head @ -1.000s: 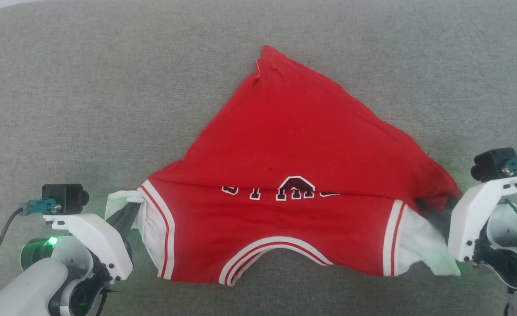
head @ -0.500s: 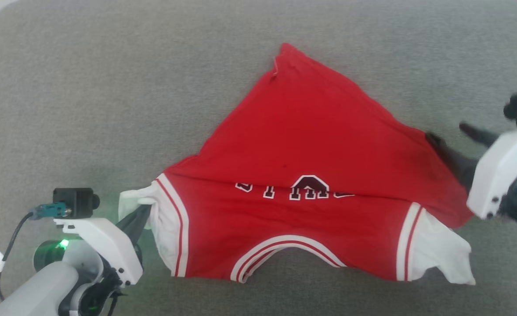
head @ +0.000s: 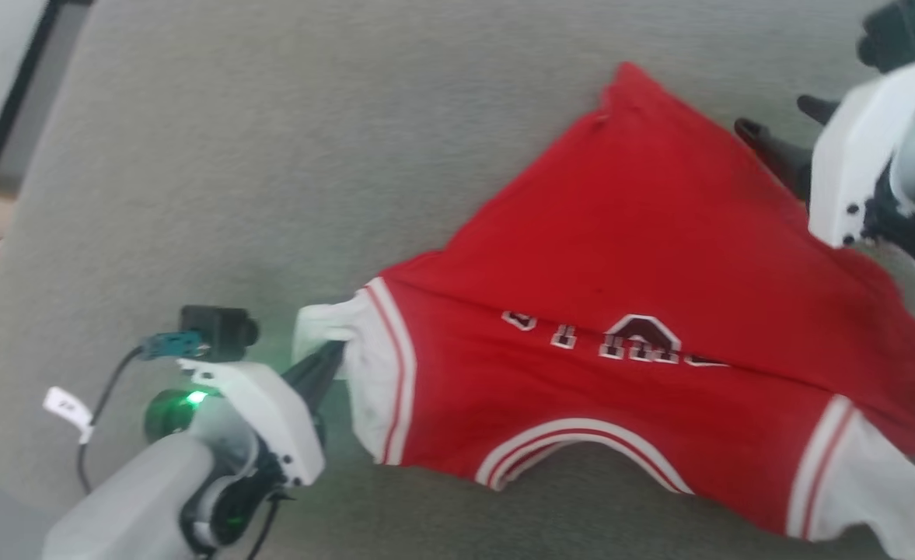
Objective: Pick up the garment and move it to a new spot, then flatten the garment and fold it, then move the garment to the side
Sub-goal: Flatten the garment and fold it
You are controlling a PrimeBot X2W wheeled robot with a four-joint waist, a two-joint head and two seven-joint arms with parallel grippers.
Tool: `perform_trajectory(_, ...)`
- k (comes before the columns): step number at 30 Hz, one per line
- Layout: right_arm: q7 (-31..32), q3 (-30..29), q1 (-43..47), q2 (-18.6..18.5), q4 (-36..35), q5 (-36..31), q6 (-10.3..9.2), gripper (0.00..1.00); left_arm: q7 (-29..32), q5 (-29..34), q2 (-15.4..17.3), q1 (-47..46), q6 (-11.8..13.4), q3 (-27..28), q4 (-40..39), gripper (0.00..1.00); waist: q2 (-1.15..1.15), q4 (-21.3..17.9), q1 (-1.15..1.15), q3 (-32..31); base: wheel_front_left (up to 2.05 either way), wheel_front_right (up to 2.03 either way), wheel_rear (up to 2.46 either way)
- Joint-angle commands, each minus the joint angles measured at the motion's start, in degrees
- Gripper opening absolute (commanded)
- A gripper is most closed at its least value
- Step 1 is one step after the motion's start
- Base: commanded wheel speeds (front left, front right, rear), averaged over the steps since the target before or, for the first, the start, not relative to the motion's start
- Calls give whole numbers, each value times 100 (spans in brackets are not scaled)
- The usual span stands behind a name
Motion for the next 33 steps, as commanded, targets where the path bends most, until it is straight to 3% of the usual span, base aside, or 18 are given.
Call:
perform_trajectory(1,-53,109,-245,-16,281,78,1,100,59,84,-115,-87,-67,-91,89,0,0,322,0,105,0,0,0)
perform_trajectory(12,-15,1380,-1558,-293,2422,288,2,100,9,159,-782,-497,-530,-338,783,0,0,1157,0,369,0,0,0)
perform_trajectory(22,59,1993,-1649,-257,3880,482,-2,100,-98,133,-1093,-635,-825,-407,1371,0,0,1396,0,515,0,0,0)
perform_trajectory(23,74,2065,-1635,-237,3947,528,-2,72,-102,125,-1109,-652,-849,-406,1429,0,0,1396,0,517,0,0,0)
perform_trajectory(24,54,2115,-1635,-220,3989,573,-2,0,-110,113,-1117,-671,-871,-398,1487,0,0,1388,0,519,0,0,0)
perform_trajectory(33,-377,2589,-2130,-270,3730,881,2,0,-219,124,-964,-804,-960,-299,1814,0,0,990,0,353,0,0,0)
